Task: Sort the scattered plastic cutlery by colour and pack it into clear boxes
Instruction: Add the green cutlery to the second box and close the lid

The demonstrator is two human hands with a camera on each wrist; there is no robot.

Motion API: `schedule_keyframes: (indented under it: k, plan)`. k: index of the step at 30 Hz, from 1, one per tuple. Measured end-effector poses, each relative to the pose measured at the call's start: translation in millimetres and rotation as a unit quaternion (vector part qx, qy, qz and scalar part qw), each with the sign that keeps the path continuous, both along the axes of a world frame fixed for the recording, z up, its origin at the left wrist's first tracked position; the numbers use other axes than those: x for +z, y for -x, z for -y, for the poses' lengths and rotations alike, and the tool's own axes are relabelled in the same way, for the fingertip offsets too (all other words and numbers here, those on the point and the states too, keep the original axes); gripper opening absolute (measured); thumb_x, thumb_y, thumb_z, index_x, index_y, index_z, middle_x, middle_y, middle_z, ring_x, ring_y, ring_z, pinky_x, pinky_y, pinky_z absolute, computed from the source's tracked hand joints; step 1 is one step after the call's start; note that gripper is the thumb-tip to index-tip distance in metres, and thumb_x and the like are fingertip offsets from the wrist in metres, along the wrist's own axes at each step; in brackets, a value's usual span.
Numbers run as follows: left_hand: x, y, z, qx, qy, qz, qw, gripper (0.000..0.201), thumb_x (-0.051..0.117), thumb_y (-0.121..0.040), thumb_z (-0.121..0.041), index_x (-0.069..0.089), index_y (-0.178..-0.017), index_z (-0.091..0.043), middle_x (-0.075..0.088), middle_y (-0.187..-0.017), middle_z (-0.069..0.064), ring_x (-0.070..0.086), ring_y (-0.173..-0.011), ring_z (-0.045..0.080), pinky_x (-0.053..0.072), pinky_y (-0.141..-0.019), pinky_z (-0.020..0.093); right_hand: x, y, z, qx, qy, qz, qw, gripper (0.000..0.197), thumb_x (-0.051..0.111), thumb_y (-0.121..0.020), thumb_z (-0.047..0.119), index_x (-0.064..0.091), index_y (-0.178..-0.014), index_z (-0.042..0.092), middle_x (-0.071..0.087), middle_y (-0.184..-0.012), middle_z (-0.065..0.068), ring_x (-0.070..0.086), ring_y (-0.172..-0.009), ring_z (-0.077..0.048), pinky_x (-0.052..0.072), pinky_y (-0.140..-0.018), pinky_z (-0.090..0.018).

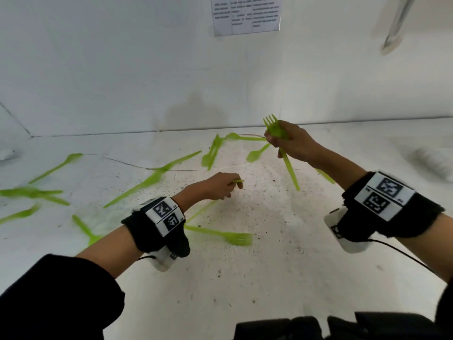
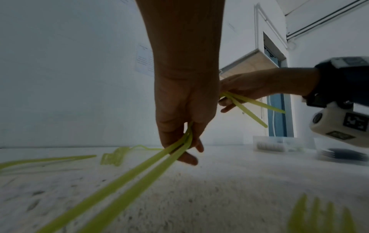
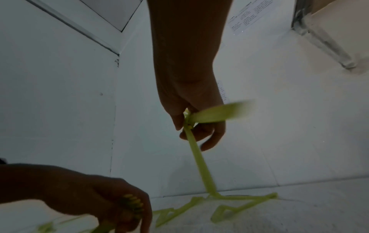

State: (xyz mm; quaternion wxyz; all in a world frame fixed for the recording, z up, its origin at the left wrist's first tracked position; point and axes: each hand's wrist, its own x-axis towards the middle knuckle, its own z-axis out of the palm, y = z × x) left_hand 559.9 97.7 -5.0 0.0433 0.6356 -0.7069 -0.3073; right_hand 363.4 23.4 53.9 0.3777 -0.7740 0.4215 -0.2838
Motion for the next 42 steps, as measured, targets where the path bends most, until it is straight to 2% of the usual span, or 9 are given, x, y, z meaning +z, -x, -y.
schedule_keyframes:
  k: [5,8,10,14,22,27,32,37,42]
  plan:
    - [23,-1,-14,-0.077,0.013,-0.052,0.996,0.029,0.037,-0.098,-0.004,0.062,-0.110,-0.011,0.048,-0.078,0.002,0.044,-0.064,0.008,0.036,-0.057,0.010,-8,-17,11,0.012,-0.056,0.041,0.998,0.012,0.047,-0.095,0.013,0.052,-0.104,0.019,0.049,-0.078,0.001,0.039,-0.055,-0.011,0.045,-0.042,-0.018]
    - [24,-2,-23,-0.110,0.015,-0.057,0.992,0.019,0.050,-0.096,-0.010,0.066,-0.105,-0.014,0.063,-0.088,0.010,0.050,-0.071,0.004,0.038,-0.066,0.010,-18,-30,14,0.002,-0.083,0.045,0.996,0.008,0.048,-0.094,0.014,0.048,-0.100,0.019,0.051,-0.077,-0.001,0.034,-0.052,-0.011,0.033,-0.040,-0.018]
    - [20,0,-30,-0.110,-0.002,-0.063,0.992,0.015,0.062,-0.089,-0.019,0.067,-0.103,-0.015,0.065,-0.084,-0.004,0.053,-0.069,-0.005,0.037,-0.065,0.006,-25,-37,14,0.007,-0.085,0.049,0.995,0.010,0.053,-0.093,0.019,0.045,-0.099,0.018,0.048,-0.074,-0.001,0.034,-0.052,-0.011,0.031,-0.041,-0.019]
    - [5,1,-38,-0.130,-0.029,-0.021,0.991,0.038,0.078,-0.072,-0.029,0.066,-0.107,-0.019,0.053,-0.083,-0.008,0.047,-0.067,-0.012,0.036,-0.063,0.005,-37,-45,19,0.020,-0.041,0.013,0.999,0.017,0.065,-0.086,0.020,0.054,-0.099,0.015,0.045,-0.069,0.007,0.038,-0.053,-0.007,0.030,-0.038,-0.009]
    - [-12,-1,-48,-0.131,-0.041,-0.016,0.990,0.036,0.082,-0.069,-0.023,0.068,-0.102,-0.019,0.047,-0.094,-0.002,0.043,-0.071,0.002,0.035,-0.062,0.006,-53,-50,38,0.039,-0.022,-0.065,0.997,0.015,0.064,-0.085,0.015,0.067,-0.099,0.009,0.058,-0.083,0.004,0.046,-0.062,-0.003,0.035,-0.045,-0.004]
    - [-16,-3,-49,-0.125,-0.054,-0.022,0.990,0.028,0.080,-0.071,-0.024,0.069,-0.097,-0.019,0.050,-0.097,-0.006,0.045,-0.071,0.005,0.037,-0.065,0.014,-65,-46,61,0.002,0.020,-0.152,0.988,0.023,0.061,-0.087,0.018,0.066,-0.107,0.006,0.063,-0.112,-0.013,0.055,-0.109,-0.028,0.036,-0.075,-0.026]
    - [-19,-3,-52,-0.136,-0.083,-0.060,0.985,0.035,0.075,-0.078,-0.021,0.063,-0.111,-0.025,0.060,-0.098,-0.007,0.055,-0.083,0.022,0.043,-0.071,0.023,-74,-37,95,-0.030,0.052,-0.222,0.973,0.025,0.058,-0.084,0.008,0.064,-0.108,0.004,0.059,-0.112,-0.022,0.057,-0.103,-0.036,0.037,-0.071,-0.029]
    - [-19,-1,-50,-0.144,-0.098,-0.045,0.984,0.031,0.075,-0.078,-0.020,0.065,-0.107,-0.020,0.054,-0.100,-0.008,0.055,-0.091,0.022,0.045,-0.080,0.033,-87,-35,110,0.003,0.073,-0.280,0.957,0.045,0.052,-0.086,0.002,0.053,-0.130,0.013,0.037,-0.127,-0.020,0.052,-0.107,-0.040,0.042,-0.090,-0.041]
    - [-21,1,-46,-0.128,-0.065,-0.043,0.989,0.019,0.069,-0.084,-0.022,0.060,-0.099,-0.014,0.051,-0.079,-0.015,0.047,-0.071,0.004,0.039,-0.068,0.022,-95,-34,109,0.059,0.133,-0.293,0.945,0.039,0.051,-0.087,0.001,0.059,-0.123,0.014,0.041,-0.123,-0.018,0.049,-0.110,-0.036,0.043,-0.084,-0.041]
